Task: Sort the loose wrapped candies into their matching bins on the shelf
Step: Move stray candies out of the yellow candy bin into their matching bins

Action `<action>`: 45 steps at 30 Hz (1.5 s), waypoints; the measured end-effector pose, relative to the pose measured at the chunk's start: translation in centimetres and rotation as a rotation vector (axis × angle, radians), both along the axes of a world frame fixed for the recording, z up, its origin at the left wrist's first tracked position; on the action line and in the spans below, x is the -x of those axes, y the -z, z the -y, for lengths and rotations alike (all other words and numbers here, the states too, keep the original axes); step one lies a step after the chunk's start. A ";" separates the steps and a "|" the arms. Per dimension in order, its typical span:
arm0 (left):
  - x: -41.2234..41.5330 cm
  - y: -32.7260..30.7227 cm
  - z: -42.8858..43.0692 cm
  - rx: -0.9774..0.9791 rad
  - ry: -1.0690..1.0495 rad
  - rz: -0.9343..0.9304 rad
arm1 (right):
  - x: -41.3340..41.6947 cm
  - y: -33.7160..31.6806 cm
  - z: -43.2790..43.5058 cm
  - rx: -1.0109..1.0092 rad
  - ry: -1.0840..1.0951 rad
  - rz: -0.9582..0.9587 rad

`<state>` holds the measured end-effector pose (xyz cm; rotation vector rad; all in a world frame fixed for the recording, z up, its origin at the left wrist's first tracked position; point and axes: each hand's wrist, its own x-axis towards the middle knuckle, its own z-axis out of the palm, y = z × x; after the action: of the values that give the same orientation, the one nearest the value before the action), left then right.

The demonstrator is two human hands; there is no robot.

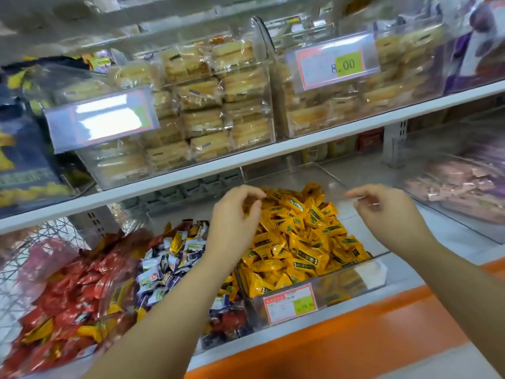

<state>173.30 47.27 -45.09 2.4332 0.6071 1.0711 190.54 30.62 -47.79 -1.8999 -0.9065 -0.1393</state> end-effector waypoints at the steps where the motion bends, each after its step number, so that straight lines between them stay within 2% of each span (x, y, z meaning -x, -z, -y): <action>1: -1.6 0.0 0.5 0.004 0.042 -0.024 | -0.3 0.1 0.1 -0.012 0.003 -0.009; 4: -6.8 0.5 1.5 -0.009 0.130 -0.166 | -1.1 0.5 0.2 -0.050 0.015 0.005; 8: -12.7 2.6 1.4 -0.040 0.146 -0.462 | -2.3 1.4 0.3 -0.058 0.014 0.028; 14: -16.5 4.5 0.0 -0.261 0.171 -0.897 | -3.8 3.4 0.4 0.031 -0.090 -0.040; 18: -15.6 4.3 -0.5 -0.308 0.303 -0.993 | -4.0 3.4 0.8 -0.011 -0.143 -0.081; 22: -14.4 3.1 -0.5 -0.300 0.342 -1.124 | -3.8 3.3 1.1 -0.028 -0.172 -0.110; 24: -14.5 2.2 -0.4 -0.210 0.346 -1.104 | -3.7 3.3 1.1 -0.033 -0.171 -0.122; 26: -15.2 1.8 -0.4 -0.105 0.327 -0.982 | -3.7 3.3 1.0 -0.046 -0.160 -0.142; 28: -16.3 2.3 -0.4 -0.084 0.289 -0.932 | -3.7 3.2 0.8 -0.046 -0.153 -0.142; 33: -18.2 4.6 0.0 -0.222 0.174 -1.135 | -4.1 3.4 1.0 -0.025 -0.165 -0.133; 37: -18.5 5.0 -0.5 -0.200 0.164 -1.091 | -4.2 3.5 1.0 -0.011 -0.171 -0.128; 40: -17.5 5.1 -1.2 -0.151 0.214 -0.945 | -4.1 3.3 1.1 -0.014 -0.175 -0.136; 45: -13.7 2.6 0.1 -0.043 0.314 -0.527 | -3.7 2.9 1.4 0.033 -0.166 -0.133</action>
<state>187.00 47.22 -47.67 2.7398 0.3326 0.3183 194.26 29.20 -50.71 -1.8322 -0.9761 0.1008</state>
